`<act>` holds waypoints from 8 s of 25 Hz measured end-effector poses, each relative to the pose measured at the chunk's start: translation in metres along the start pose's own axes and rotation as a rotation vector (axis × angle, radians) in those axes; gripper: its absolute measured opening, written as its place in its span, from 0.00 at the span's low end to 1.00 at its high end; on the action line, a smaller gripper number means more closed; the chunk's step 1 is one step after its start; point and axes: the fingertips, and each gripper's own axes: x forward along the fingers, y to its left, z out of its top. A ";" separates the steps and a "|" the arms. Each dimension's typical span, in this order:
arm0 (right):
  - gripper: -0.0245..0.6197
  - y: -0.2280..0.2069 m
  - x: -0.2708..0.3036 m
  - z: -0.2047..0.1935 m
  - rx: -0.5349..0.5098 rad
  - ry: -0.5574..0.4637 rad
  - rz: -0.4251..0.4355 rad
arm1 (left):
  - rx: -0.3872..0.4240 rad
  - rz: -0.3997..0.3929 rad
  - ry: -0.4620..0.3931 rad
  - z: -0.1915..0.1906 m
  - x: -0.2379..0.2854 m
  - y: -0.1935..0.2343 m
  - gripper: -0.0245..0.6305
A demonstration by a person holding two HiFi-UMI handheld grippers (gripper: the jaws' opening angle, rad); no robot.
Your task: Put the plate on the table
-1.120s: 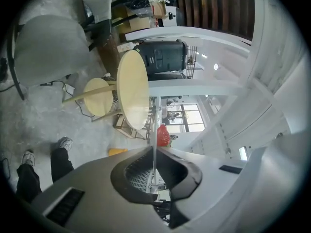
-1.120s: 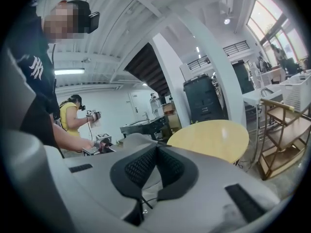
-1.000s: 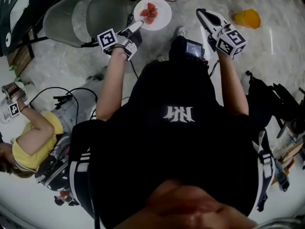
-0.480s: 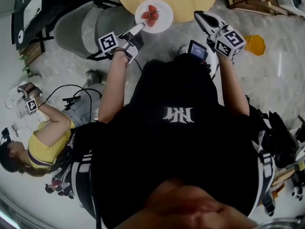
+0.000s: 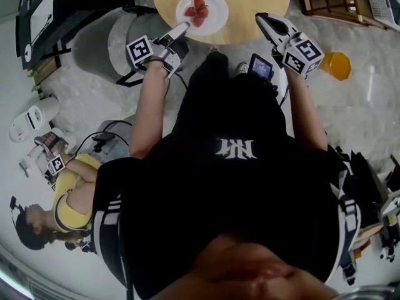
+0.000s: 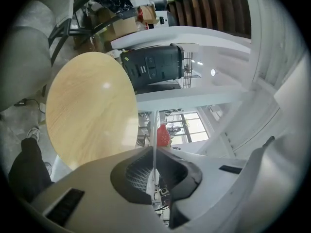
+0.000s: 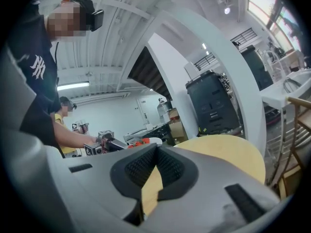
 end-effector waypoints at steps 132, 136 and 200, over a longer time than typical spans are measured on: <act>0.03 -0.080 0.152 -0.077 -0.056 0.282 -0.016 | 0.496 0.651 0.354 0.104 0.101 0.174 0.19; 0.03 -0.078 0.152 -0.079 -0.057 0.287 -0.009 | 0.589 0.695 0.376 0.107 0.100 0.174 0.22; 0.03 -0.045 0.073 0.076 -0.027 -0.018 0.244 | 1.093 -0.178 -0.007 0.030 0.111 -0.109 0.06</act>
